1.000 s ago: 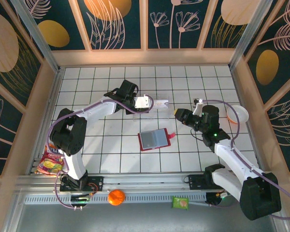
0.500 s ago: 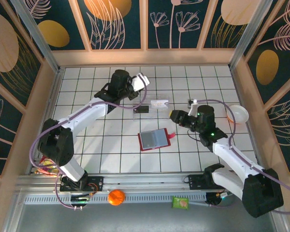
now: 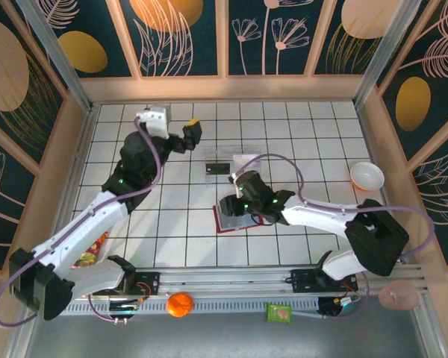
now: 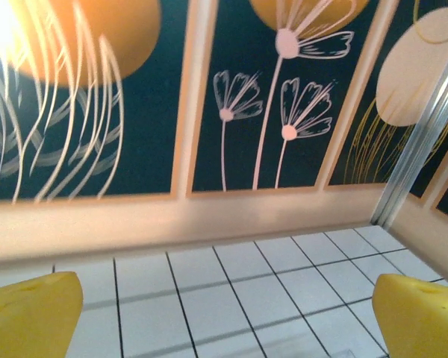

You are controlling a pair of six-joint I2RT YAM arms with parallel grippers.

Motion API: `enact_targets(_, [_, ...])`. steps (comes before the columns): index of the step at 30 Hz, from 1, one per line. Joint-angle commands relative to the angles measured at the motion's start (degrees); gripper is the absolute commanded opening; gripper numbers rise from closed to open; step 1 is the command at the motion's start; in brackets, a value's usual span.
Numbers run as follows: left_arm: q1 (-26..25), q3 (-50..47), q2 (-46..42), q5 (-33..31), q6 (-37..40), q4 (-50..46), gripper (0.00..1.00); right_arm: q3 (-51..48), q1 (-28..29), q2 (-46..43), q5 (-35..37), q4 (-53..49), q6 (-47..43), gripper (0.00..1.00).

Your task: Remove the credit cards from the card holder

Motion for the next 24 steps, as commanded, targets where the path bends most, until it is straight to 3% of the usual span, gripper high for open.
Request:
enact_targets(1, [0.19, -6.27, -4.69, -1.11, -13.88, -3.94, 0.99, 3.16, 3.48, 2.54, 9.08, -6.12, -4.07, 0.47])
enact_targets(8, [0.17, -15.79, -13.56, 0.19, -20.75, -10.74, 0.97, 7.17, 8.37, 8.27, 14.90, -11.27, -5.73, 0.43])
enact_targets(16, [0.17, -20.26, -12.73, 3.41, -24.03, -11.64, 0.91, 9.14, 10.59, 13.88, 17.72, -13.85, -5.19, 0.41])
enact_targets(24, [0.18, -22.33, -8.11, 9.75, -25.00, -10.98, 0.74, 7.73, 10.51, 13.42, 16.75, -9.97, -3.38, 0.11])
